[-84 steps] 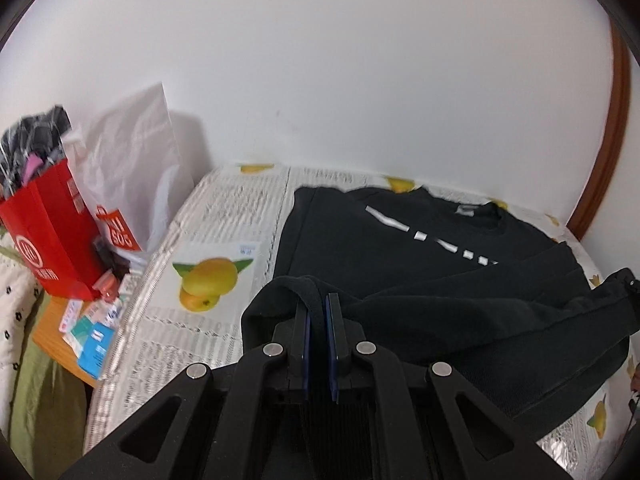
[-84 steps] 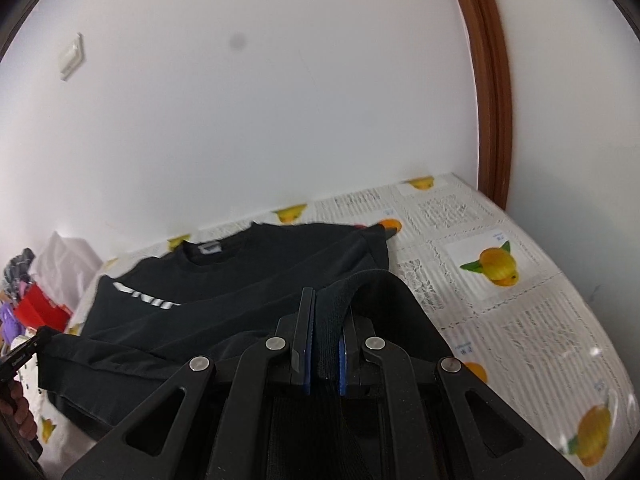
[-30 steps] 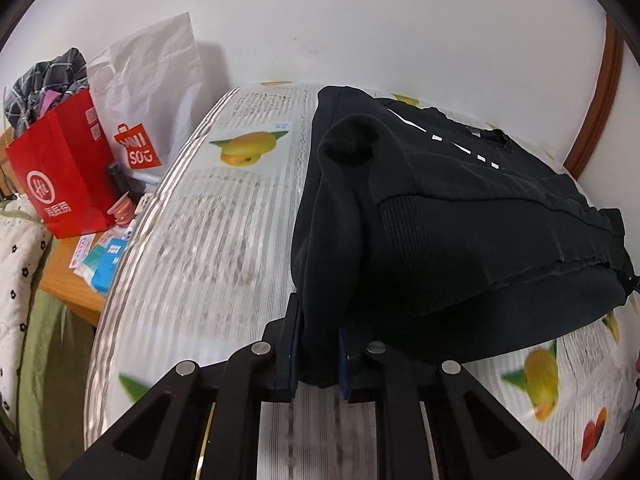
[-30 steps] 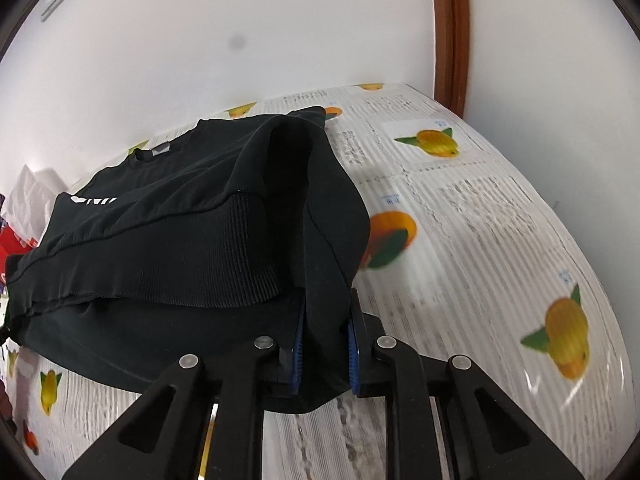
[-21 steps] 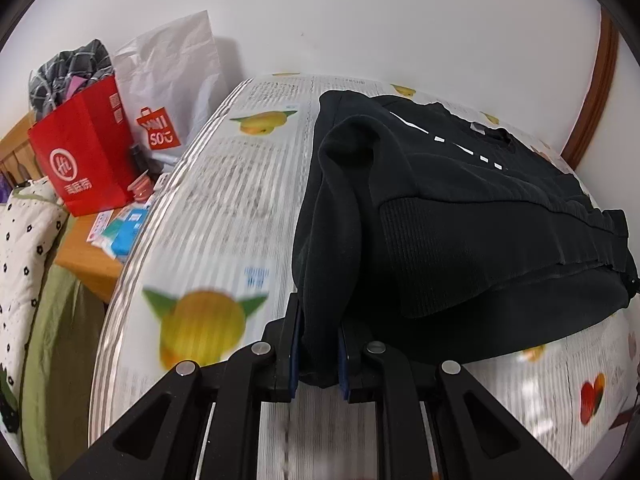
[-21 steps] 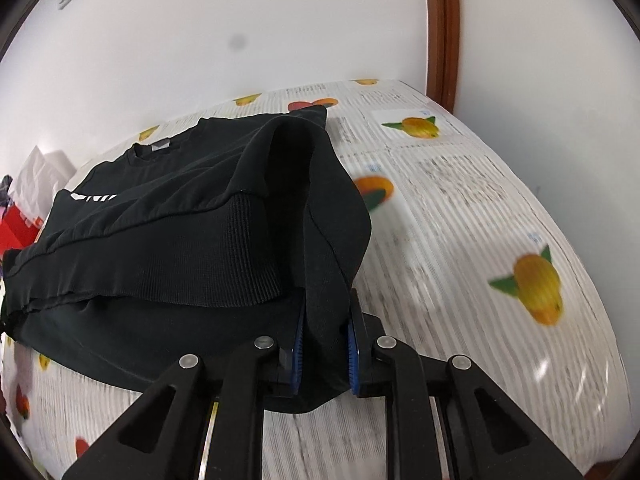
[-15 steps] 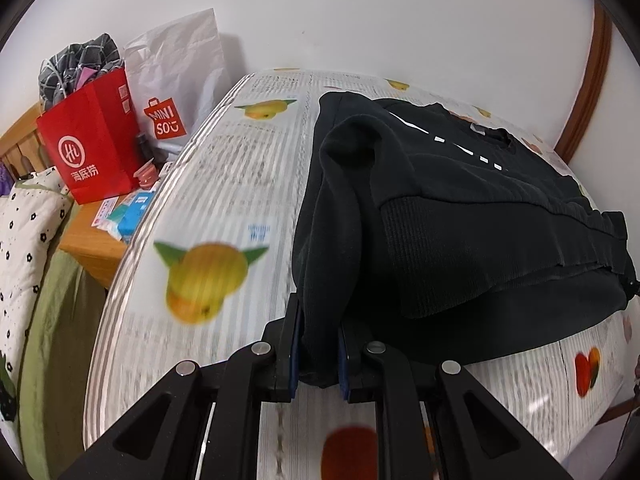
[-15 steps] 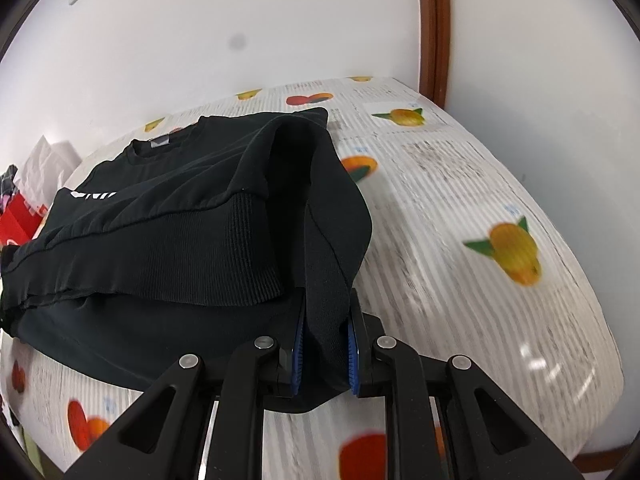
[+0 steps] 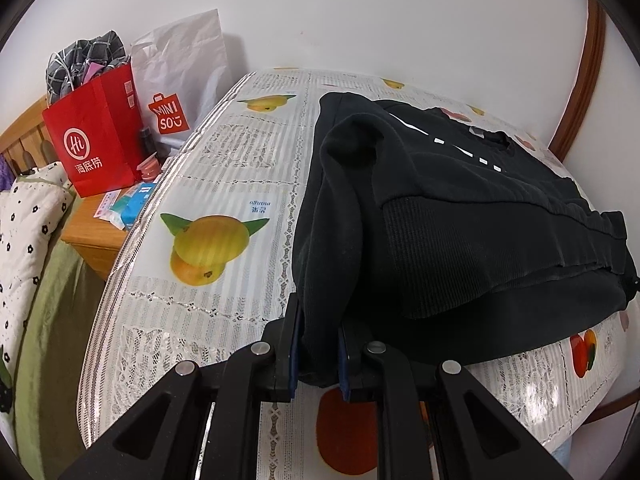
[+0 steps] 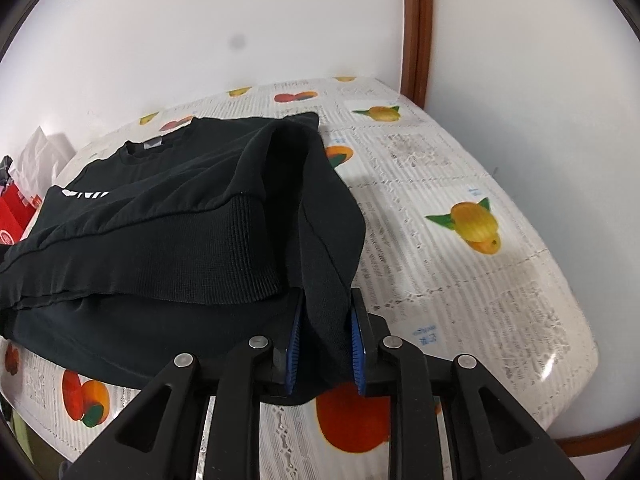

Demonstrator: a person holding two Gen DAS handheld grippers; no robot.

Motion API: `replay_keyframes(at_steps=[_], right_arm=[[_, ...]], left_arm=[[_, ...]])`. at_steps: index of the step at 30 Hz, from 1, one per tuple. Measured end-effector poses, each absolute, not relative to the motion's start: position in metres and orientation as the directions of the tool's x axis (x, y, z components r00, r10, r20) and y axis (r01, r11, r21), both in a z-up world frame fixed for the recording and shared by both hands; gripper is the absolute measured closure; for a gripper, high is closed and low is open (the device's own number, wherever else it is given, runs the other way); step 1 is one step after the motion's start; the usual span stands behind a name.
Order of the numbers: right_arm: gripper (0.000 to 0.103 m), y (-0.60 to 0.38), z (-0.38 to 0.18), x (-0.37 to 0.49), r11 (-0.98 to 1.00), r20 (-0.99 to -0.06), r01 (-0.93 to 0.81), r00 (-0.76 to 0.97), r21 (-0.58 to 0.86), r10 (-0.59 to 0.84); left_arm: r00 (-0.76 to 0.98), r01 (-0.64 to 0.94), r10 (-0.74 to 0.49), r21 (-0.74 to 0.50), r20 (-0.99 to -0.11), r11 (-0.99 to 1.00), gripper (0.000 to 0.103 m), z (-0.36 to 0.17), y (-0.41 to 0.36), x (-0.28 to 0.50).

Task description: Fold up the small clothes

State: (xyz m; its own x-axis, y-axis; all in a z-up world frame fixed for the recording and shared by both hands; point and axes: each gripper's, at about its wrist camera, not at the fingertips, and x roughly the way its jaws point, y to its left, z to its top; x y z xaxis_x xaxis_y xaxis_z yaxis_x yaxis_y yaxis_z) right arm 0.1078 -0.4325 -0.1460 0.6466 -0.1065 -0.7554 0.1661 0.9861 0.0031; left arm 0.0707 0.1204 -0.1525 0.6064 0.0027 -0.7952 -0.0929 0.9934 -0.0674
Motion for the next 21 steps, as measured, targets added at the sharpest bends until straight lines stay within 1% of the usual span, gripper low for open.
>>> replay_keyframes(at_steps=[5,11,15,21], right_arm=[[0.081,-0.427,-0.127,0.095,0.987,-0.719,0.156,0.682,-0.033,-0.132],[0.080,-0.416,-0.112,0.087,0.992,-0.697,0.122,0.711,-0.013,-0.096],[0.079,-0.400,-0.113,0.086,0.997,-0.699,0.075,0.714,0.005,-0.050],[0.077,-0.375,-0.126,0.086,1.000,-0.721,0.015,0.693,0.026,0.009]], left_arm=[[0.606,-0.094,0.005,-0.065,-0.796,0.993,0.088,-0.152,0.122,0.072],[0.605,-0.098,0.014,-0.058,-0.796,0.994,0.087,-0.150,0.121,0.070],[0.611,-0.108,0.017,-0.062,-0.791,0.992,0.084,-0.146,0.122,0.067],[0.641,-0.079,-0.074,-0.162,-0.764,0.984,0.081,-0.132,0.130,0.054]])
